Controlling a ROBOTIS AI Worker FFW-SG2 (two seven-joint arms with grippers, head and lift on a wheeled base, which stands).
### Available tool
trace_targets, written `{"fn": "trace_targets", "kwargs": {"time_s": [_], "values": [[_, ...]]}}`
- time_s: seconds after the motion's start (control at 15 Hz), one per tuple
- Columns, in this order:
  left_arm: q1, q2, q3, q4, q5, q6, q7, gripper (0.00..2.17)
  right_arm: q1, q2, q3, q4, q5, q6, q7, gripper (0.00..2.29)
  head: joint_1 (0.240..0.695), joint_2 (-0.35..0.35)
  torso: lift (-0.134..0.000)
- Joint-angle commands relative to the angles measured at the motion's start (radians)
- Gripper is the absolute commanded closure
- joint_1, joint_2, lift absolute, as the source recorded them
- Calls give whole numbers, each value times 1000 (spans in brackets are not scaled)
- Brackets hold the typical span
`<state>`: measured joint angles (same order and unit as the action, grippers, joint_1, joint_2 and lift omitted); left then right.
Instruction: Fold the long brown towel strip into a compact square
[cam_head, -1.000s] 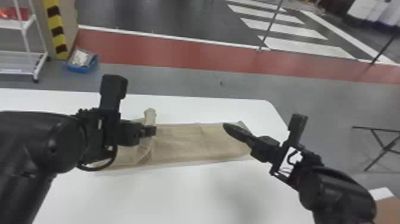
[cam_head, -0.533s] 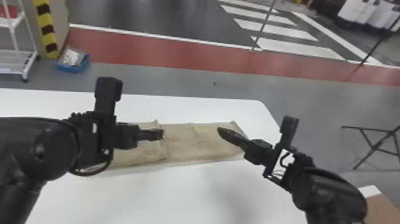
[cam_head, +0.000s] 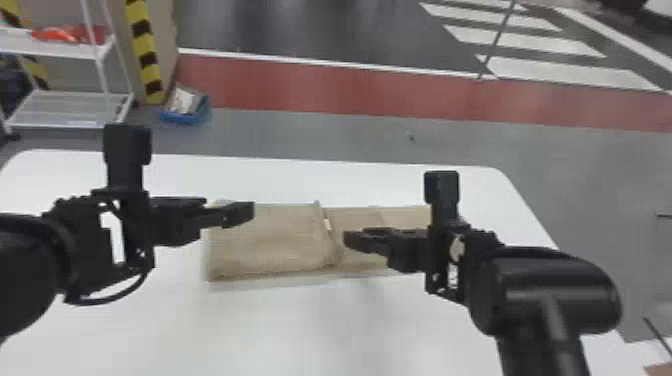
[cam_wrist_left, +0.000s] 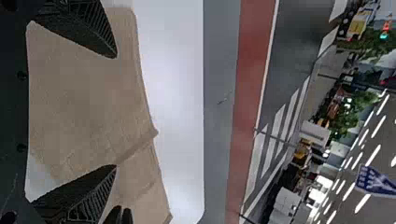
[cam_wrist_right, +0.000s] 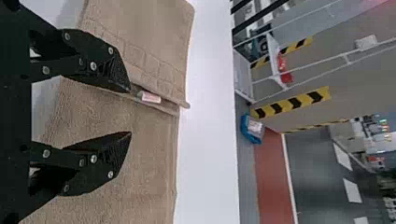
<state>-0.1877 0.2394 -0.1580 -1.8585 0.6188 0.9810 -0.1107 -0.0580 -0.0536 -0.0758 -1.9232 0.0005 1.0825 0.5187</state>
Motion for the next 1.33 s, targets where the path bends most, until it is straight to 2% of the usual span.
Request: {"fn": "trace_targets", "kwargs": {"time_s": [0.0,0.13,0.27,0.47,0.93,1.27], "values": [[79,54,100,-30,38,-49,-14,36,-34,54,59,-8,69,58,-46,164,695,-139,-124],[119,69,135,-53,42,-67,-37,36,-68,54,73,23,89,67,-72,208,695,-41,-124],[146,70,152,-65,42,-92,-53,36,-92,54,87,67,96,58,-89,208,695,-11,-124],[154,70,155,-70,42,-92,-57,36,-138,54,91,158,96,43,-101,208,695,2,-124],[172,70,166,-57,36,-126,-70,36,-226,54,146,285,113,15,-115,208,695,18,-124],[172,77,189,-53,39,-129,-84,36,-284,54,211,352,176,43,-123,218,695,30,-124]]}}
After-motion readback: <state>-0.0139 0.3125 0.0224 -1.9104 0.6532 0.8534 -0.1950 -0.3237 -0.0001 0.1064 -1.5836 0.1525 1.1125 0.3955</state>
